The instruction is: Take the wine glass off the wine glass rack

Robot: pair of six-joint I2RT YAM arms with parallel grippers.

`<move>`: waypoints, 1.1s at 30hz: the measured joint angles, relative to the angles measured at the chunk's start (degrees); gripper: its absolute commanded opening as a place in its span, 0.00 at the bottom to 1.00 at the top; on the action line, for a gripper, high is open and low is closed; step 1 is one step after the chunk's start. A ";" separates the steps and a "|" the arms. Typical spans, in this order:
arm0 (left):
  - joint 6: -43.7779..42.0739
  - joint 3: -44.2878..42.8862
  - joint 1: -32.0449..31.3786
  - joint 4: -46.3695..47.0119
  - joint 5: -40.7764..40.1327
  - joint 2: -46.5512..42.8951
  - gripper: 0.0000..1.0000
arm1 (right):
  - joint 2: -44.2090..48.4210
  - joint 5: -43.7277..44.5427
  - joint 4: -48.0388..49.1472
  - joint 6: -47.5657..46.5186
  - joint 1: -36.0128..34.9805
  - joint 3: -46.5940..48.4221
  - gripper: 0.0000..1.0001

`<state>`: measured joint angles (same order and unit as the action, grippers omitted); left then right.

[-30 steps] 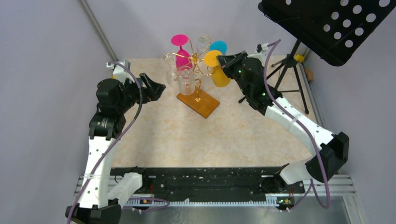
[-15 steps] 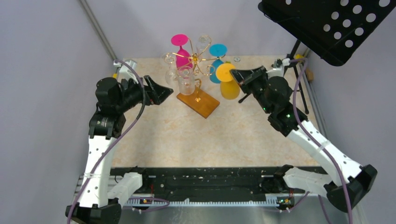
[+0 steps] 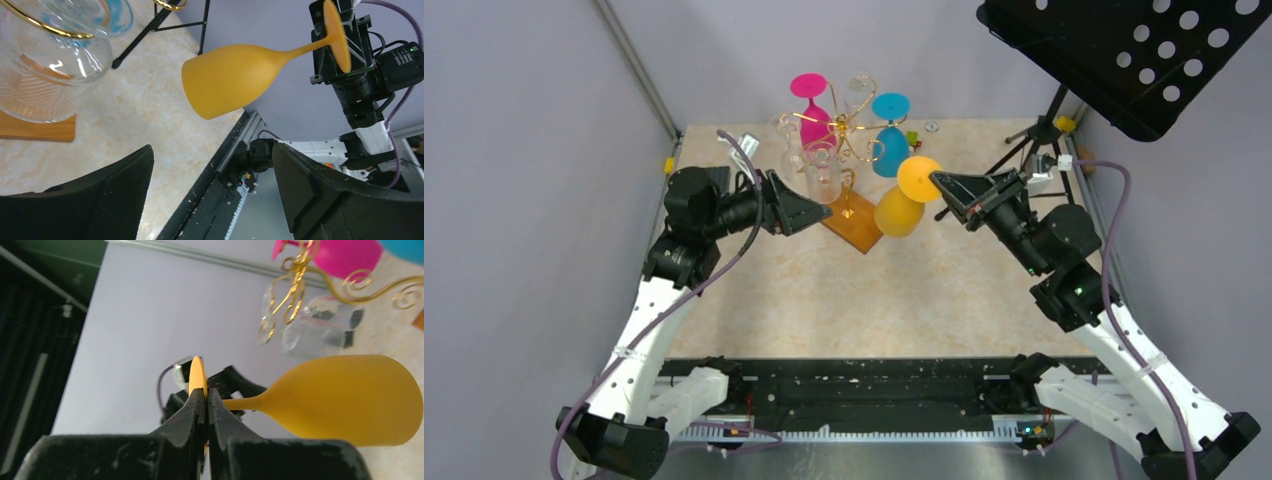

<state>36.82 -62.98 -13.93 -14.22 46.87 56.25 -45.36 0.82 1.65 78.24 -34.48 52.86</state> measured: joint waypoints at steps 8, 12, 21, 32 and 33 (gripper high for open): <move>15.91 9.46 -5.07 19.89 -1.66 -2.10 0.93 | 0.46 -8.22 14.93 12.85 0.15 -4.26 0.00; 19.47 9.46 -10.05 25.66 -4.52 -1.99 0.93 | -1.73 -10.32 22.47 18.82 0.15 -6.27 0.00; 26.01 7.56 -12.15 32.76 -4.74 1.81 0.83 | -0.98 -11.54 28.20 22.84 0.26 -6.32 0.00; 35.56 6.91 -12.48 38.69 -2.47 0.07 0.54 | 0.42 -10.34 31.65 23.96 0.26 -7.98 0.00; 35.93 6.86 -12.48 38.64 -2.43 -0.42 0.50 | 0.63 -10.12 32.17 23.96 0.26 -8.15 0.00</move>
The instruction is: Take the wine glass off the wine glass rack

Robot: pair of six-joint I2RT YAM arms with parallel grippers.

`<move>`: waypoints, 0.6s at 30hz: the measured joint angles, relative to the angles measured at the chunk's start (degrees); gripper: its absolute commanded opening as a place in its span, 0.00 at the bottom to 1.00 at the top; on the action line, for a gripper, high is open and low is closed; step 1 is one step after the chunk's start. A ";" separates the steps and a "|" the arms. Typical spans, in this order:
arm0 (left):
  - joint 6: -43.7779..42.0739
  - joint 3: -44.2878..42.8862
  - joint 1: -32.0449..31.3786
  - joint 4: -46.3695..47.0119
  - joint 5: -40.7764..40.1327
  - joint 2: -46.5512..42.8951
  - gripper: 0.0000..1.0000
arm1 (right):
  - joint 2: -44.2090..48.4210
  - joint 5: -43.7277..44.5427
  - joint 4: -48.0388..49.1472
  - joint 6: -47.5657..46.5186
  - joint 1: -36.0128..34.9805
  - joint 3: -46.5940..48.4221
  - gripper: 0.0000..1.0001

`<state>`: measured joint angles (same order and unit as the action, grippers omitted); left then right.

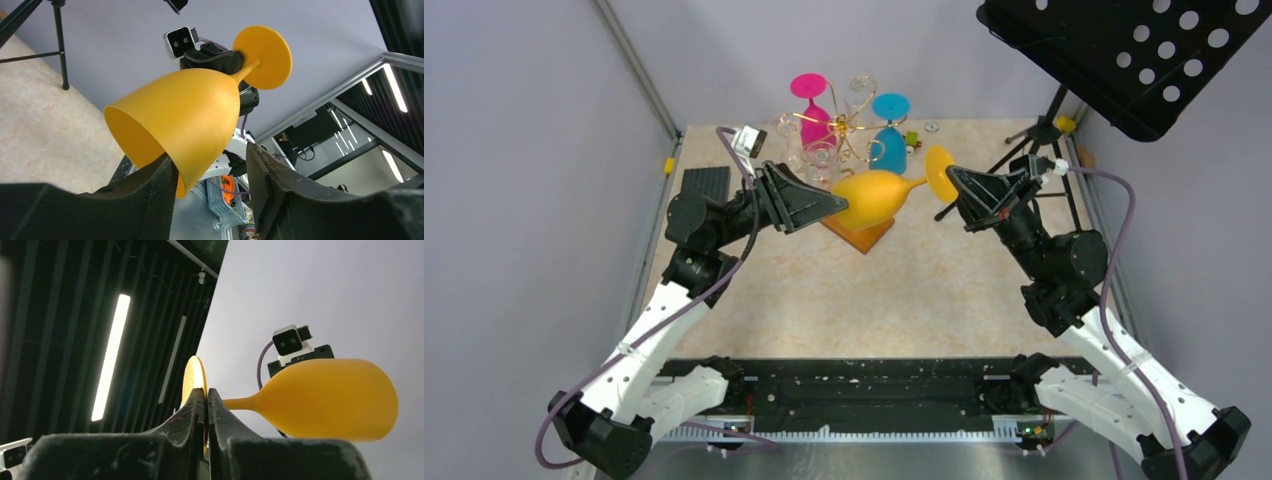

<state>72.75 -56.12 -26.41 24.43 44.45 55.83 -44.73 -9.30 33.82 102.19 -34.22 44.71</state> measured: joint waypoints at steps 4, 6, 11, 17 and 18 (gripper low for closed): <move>0.79 -0.94 0.00 -0.11 0.37 -1.38 0.37 | 0.15 0.28 1.84 0.42 0.00 -0.59 0.00; 1.01 -1.57 0.00 0.04 0.52 -1.38 0.33 | -0.11 0.24 2.19 0.74 0.00 -0.76 0.00; 4.31 -2.32 0.07 5.68 1.88 -0.02 0.24 | -1.38 0.22 4.11 1.86 0.17 -0.87 0.00; 6.86 -4.31 0.07 9.33 3.30 2.05 0.01 | -1.88 0.63 6.16 2.69 0.68 -1.90 0.00; 6.88 -4.70 0.07 9.55 3.48 2.08 0.00 | -1.95 0.70 6.10 2.84 0.72 -2.03 0.04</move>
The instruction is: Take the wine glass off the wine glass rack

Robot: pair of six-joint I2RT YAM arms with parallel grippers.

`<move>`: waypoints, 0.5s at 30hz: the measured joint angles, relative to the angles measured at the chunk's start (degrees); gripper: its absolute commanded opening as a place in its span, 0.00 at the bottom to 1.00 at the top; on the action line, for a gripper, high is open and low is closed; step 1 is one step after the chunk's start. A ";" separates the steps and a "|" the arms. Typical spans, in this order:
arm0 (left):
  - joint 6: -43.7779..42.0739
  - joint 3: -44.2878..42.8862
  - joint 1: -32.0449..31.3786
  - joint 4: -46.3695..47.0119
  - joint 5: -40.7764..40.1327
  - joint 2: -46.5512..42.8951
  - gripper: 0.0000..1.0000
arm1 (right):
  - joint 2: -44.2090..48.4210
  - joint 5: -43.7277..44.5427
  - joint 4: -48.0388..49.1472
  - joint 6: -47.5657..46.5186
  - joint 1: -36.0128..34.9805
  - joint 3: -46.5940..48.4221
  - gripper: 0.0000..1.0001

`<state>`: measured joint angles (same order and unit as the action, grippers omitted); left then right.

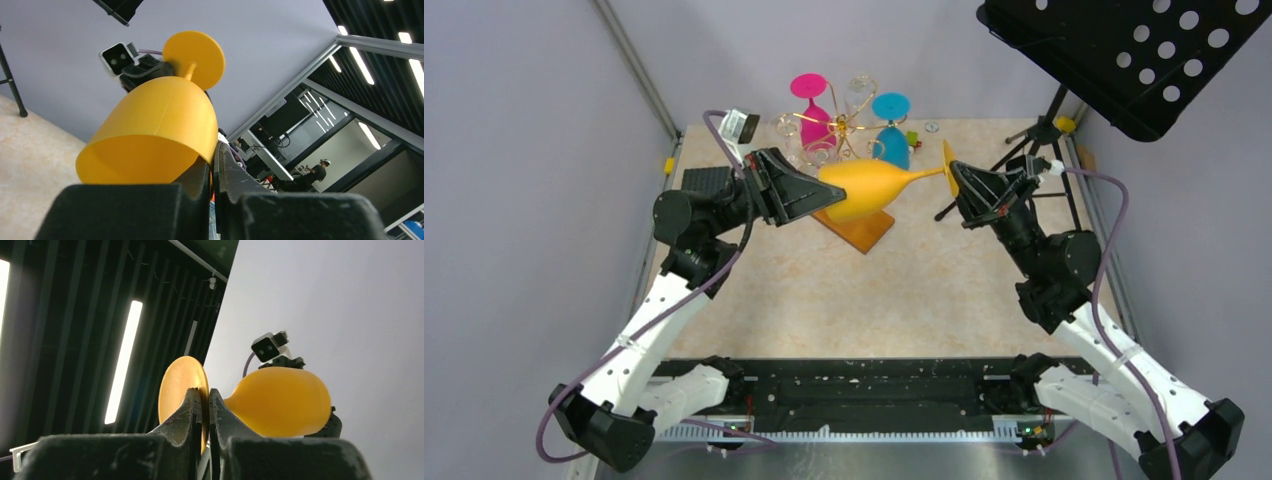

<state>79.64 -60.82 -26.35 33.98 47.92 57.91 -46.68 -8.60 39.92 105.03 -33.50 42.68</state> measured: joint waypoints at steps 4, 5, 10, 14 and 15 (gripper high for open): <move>-0.96 -1.44 -0.07 0.61 0.35 -0.13 0.00 | -0.37 0.57 -0.76 -1.05 0.04 -0.33 0.40; -2.14 -1.84 -0.07 -0.07 0.35 -0.17 0.00 | -0.37 0.92 -2.14 -2.34 0.09 -0.33 0.48; -13.35 -10.78 -0.02 -13.70 -1.99 0.92 0.00 | 0.57 4.44 -12.28 -10.25 0.31 -0.11 0.70; -22.47 -19.19 0.00 -22.29 -5.99 1.73 0.00 | 2.60 8.15 -20.76 -16.83 0.31 0.61 0.74; -24.81 -20.98 0.00 -24.30 -7.26 1.73 0.00 | 3.34 9.33 -22.56 -18.34 0.31 0.68 0.75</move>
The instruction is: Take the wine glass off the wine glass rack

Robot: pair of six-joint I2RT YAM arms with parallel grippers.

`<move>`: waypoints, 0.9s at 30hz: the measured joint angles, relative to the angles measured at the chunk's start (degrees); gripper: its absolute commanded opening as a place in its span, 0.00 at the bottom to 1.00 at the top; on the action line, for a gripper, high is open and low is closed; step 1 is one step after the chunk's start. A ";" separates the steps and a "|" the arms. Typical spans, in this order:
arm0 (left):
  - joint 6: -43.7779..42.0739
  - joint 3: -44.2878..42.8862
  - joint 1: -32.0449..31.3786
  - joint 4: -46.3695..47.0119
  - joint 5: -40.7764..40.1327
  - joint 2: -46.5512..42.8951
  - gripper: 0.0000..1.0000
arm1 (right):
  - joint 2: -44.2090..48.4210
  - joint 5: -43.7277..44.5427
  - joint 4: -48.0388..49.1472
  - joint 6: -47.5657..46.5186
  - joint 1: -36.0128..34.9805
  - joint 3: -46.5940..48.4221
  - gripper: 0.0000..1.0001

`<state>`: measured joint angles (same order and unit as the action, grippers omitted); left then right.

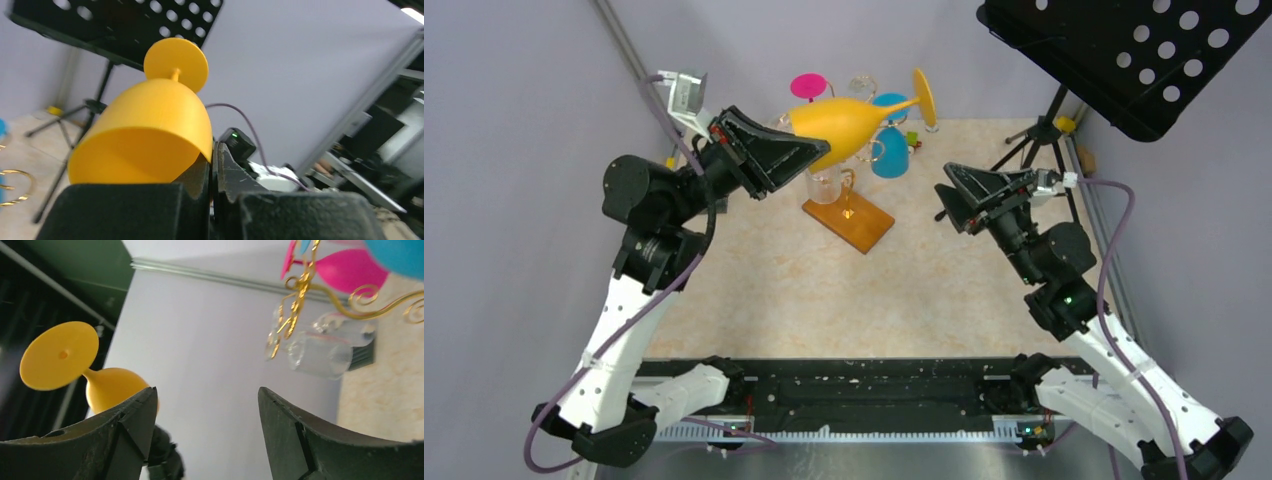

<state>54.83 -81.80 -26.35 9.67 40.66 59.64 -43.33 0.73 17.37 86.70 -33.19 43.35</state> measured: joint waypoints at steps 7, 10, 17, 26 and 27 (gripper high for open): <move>-16.68 -8.44 -0.02 -15.72 -15.21 0.00 0.00 | 3.30 8.98 -11.67 -11.98 0.00 5.31 0.74; -24.44 -9.57 -0.02 -21.88 -28.00 0.00 0.00 | 3.89 11.76 -14.12 -15.72 0.00 6.82 0.74; -37.99 -10.49 0.00 -31.63 -57.00 2.16 0.00 | 4.28 15.82 -19.61 -20.55 0.00 7.39 0.71; -47.06 -24.63 4.33 -51.30 -72.13 15.54 0.00 | 4.59 18.62 -24.46 -22.91 0.00 7.43 0.69; -47.21 -26.64 5.11 -54.14 -72.32 17.68 0.00 | 4.72 18.75 -24.65 -23.06 0.00 7.43 0.69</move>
<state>7.62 -108.44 -21.23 -44.47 -31.66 77.32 -38.61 19.49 -7.29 63.64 -33.19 50.78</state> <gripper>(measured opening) 0.023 0.694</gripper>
